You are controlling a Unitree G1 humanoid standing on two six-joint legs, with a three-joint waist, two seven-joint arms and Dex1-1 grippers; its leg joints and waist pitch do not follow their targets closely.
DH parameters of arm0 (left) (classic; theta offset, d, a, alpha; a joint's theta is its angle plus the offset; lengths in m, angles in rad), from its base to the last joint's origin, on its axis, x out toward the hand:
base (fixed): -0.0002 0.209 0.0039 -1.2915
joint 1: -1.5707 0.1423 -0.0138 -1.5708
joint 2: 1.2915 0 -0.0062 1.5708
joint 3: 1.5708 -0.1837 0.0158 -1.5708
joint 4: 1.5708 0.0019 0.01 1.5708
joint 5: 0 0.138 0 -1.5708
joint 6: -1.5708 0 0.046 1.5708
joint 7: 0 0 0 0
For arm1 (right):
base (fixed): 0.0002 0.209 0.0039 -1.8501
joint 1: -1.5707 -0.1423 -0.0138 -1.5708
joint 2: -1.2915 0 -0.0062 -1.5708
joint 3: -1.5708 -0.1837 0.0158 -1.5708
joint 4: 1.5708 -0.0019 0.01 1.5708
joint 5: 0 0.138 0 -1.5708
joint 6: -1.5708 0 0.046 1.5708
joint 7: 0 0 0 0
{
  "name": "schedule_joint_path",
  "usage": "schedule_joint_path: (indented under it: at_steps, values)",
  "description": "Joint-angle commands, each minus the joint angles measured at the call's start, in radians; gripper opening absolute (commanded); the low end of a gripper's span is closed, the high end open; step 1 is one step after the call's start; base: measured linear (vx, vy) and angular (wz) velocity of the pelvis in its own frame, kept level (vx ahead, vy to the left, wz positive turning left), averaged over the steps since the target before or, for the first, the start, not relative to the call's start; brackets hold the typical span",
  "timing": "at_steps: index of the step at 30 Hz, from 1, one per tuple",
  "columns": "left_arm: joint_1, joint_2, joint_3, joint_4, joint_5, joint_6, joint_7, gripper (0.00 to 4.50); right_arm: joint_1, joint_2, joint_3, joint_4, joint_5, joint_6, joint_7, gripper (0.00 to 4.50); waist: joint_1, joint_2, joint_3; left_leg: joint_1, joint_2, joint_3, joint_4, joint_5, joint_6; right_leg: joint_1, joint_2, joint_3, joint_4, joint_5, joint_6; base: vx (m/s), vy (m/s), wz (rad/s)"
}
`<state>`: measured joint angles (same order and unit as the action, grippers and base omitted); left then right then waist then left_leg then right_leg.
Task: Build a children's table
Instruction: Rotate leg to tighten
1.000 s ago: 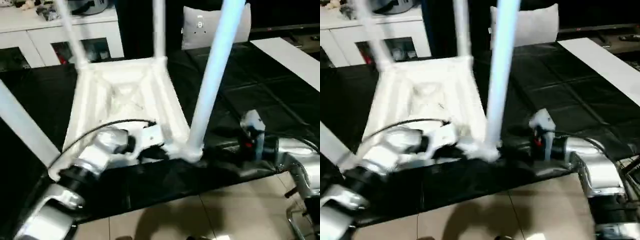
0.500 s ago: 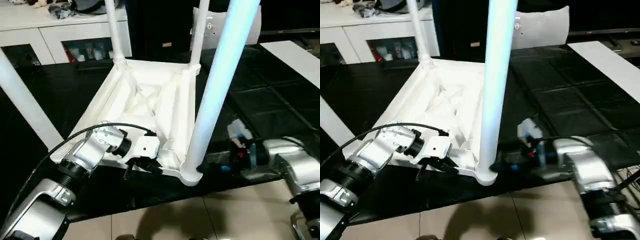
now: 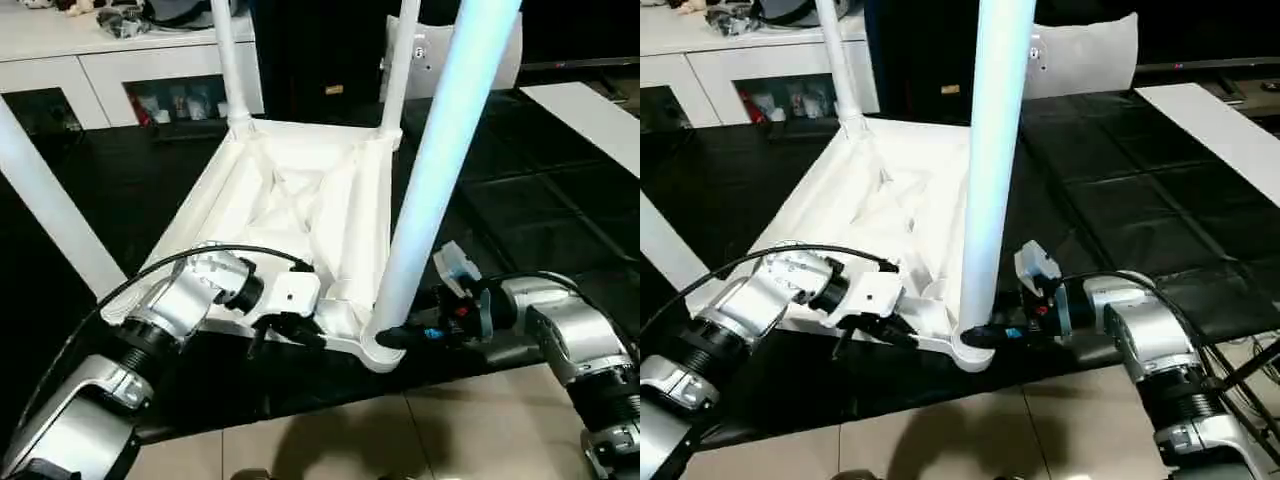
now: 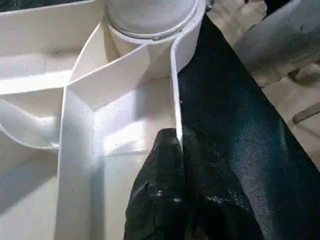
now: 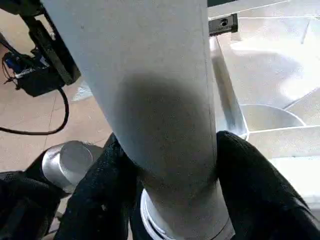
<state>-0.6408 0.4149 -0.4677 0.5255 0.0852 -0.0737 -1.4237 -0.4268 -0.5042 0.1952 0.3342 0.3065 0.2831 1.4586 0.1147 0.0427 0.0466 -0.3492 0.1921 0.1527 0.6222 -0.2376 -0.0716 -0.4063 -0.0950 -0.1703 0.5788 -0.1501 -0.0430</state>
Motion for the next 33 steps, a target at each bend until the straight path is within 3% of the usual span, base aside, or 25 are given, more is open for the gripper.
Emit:
schedule_joint_path:
  at_steps: [1,4,6,7,8,9,10,11,13,14,15,17,18,22,25,27,31,33]
  values:
    - [0.014,-0.024,-0.031,-0.036,-0.024,0.015,-0.048,0.00,-0.002,0.011,-0.009,-0.017,0.022,0.023,-0.010,2.08,-0.004,-0.016,-0.077,-0.008,0.046,-0.002,-0.069,-0.010,0.097,0.070,-0.073,0.069,-0.064,-0.312,-0.102,0.000,0.000,0.00]
    - [0.035,-0.062,0.012,-0.076,-0.044,0.162,0.042,0.00,0.000,0.063,-0.029,-0.023,-0.017,0.067,-0.191,2.06,-0.011,-0.018,-0.077,-0.008,0.050,-0.003,-0.071,0.004,0.087,0.070,-0.073,0.072,-0.057,-0.292,-0.112,0.000,0.000,0.00]
    - [0.040,-0.086,0.029,-0.084,-0.043,0.211,0.098,0.00,-0.007,0.095,-0.041,-0.017,-0.046,0.079,-0.292,2.06,-0.020,-0.020,-0.070,-0.007,0.036,0.001,-0.072,-0.038,0.064,0.070,-0.071,0.066,-0.076,-0.389,-0.081,0.000,0.000,0.00]
    - [0.040,-0.086,0.029,-0.084,-0.043,0.211,0.098,0.00,-0.007,0.095,-0.041,-0.017,-0.046,0.079,-0.292,2.05,-0.020,-0.020,-0.070,-0.007,0.036,0.001,-0.072,-0.038,0.064,0.070,-0.071,0.066,-0.076,-0.389,-0.081,0.000,0.000,0.00]
    - [0.046,-0.115,0.049,-0.099,-0.052,0.268,0.151,0.00,-0.023,0.135,-0.060,-0.003,-0.070,0.114,-0.405,2.04,-0.032,-0.021,-0.067,-0.006,0.029,0.002,-0.073,-0.066,0.054,0.071,-0.069,0.060,-0.090,-0.463,-0.044,0.000,0.000,0.00]
    - [0.048,-0.151,0.071,-0.115,-0.059,0.333,0.213,0.00,-0.042,0.183,-0.083,0.016,-0.091,0.157,-0.530,2.02,-0.044,-0.022,-0.062,-0.011,0.026,-0.001,-0.073,-0.082,0.043,0.072,-0.067,0.053,-0.096,-0.494,-0.026,0.000,0.000,0.00]
    - [0.048,-0.170,0.082,-0.122,-0.060,0.367,0.249,0.00,-0.052,0.206,-0.094,0.025,-0.100,0.178,-0.590,2.02,-0.052,-0.021,-0.062,-0.009,0.026,-0.002,-0.073,-0.094,0.034,0.073,-0.067,0.049,-0.099,-0.511,-0.016,0.000,0.000,0.00]
    - [0.047,-0.180,0.089,-0.123,-0.058,0.381,0.270,0.00,-0.056,0.217,-0.098,0.029,-0.106,0.186,-0.620,2.01,-0.070,-0.020,-0.061,-0.008,0.020,-0.004,-0.069,-0.119,0.026,0.071,-0.065,0.040,-0.109,-0.545,0.002,0.000,0.000,0.00]
    - [0.038,-0.219,0.115,-0.120,-0.054,0.419,0.343,0.00,-0.070,0.254,-0.112,0.043,-0.133,0.207,-0.723,2.00,-0.099,-0.019,-0.061,-0.012,0.009,-0.004,-0.061,-0.151,0.039,0.072,-0.061,0.026,-0.126,-0.583,0.041,0.000,0.000,0.00]
    - [0.030,-0.244,0.132,-0.113,-0.052,0.435,0.388,0.00,-0.076,0.275,-0.119,0.051,-0.151,0.212,-0.782,2.00,-0.106,-0.015,-0.060,-0.007,0.011,-0.003,-0.060,-0.158,0.041,0.068,-0.059,0.024,-0.131,-0.588,0.044,0.000,0.000,0.00]
    - [0.014,-0.285,0.156,-0.096,-0.048,0.450,0.459,0.00,-0.083,0.312,-0.133,0.061,-0.176,0.205,-0.874,2.00,-0.122,-0.016,-0.062,-0.011,0.009,-0.006,-0.057,-0.165,0.042,0.070,-0.057,0.015,-0.134,-0.584,0.049,0.000,0.000,0.00]
    - [0.008,-0.300,0.160,-0.089,-0.046,0.449,0.480,0.00,-0.081,0.327,-0.142,0.063,-0.173,0.193,-0.896,2.00,-0.134,-0.011,-0.068,-0.012,0.014,-0.012,-0.061,-0.157,0.052,0.073,-0.059,0.014,-0.133,-0.540,0.037,0.000,0.000,0.00]
    - [0.006,-0.305,0.162,-0.088,-0.045,0.450,0.487,0.00,-0.081,0.332,-0.146,0.063,-0.169,0.188,-0.900,2.34,-0.136,-0.011,-0.070,-0.016,0.016,-0.014,-0.062,-0.151,0.058,0.077,-0.060,0.016,-0.129,-0.519,0.031,0.000,0.000,0.00]
    - [0.005,-0.305,0.154,-0.094,-0.022,0.446,0.500,0.00,-0.069,0.343,-0.172,0.034,-0.148,0.158,-0.892,2.75,-0.129,-0.007,-0.075,-0.014,0.026,-0.014,-0.066,-0.095,0.090,0.072,-0.065,0.040,-0.108,-0.403,-0.041,0.000,0.000,0.00]
    - [0.009,-0.285,0.147,-0.096,-0.016,0.428,0.484,0.00,-0.054,0.324,-0.176,-0.002,-0.134,0.158,-0.862,3.00,-0.107,-0.007,-0.081,-0.018,0.035,-0.015,-0.066,-0.003,0.125,0.077,-0.068,0.055,-0.076,-0.266,-0.106,0.000,0.000,0.00]
    - [0.012,-0.271,0.146,-0.096,-0.014,0.412,0.474,0.00,-0.040,0.310,-0.181,-0.029,-0.125,0.155,-0.846,3.15,-0.098,-0.008,-0.082,-0.018,0.038,-0.014,-0.063,0.041,0.144,0.076,-0.069,0.060,-0.066,-0.201,-0.127,0.000,0.000,0.00]
    - [0.021,-0.237,0.145,-0.085,-0.012,0.359,0.443,0.00,-0.001,0.257,-0.178,-0.077,-0.100,0.145,-0.771,3.49,-0.084,-0.003,-0.080,-0.015,0.038,-0.012,-0.064,0.036,0.153,0.077,-0.070,0.061,-0.068,-0.211,-0.133,0.000,0.000,0.00]
    - [0.028,-0.201,0.131,-0.073,-0.010,0.316,0.391,0.00,0.024,0.195,-0.172,-0.092,-0.089,0.121,-0.678,3.71,-0.068,-0.004,-0.078,-0.010,0.040,-0.008,-0.067,-0.001,0.140,0.074,-0.070,0.062,-0.074,-0.259,-0.116,0.000,0.000,0.00]
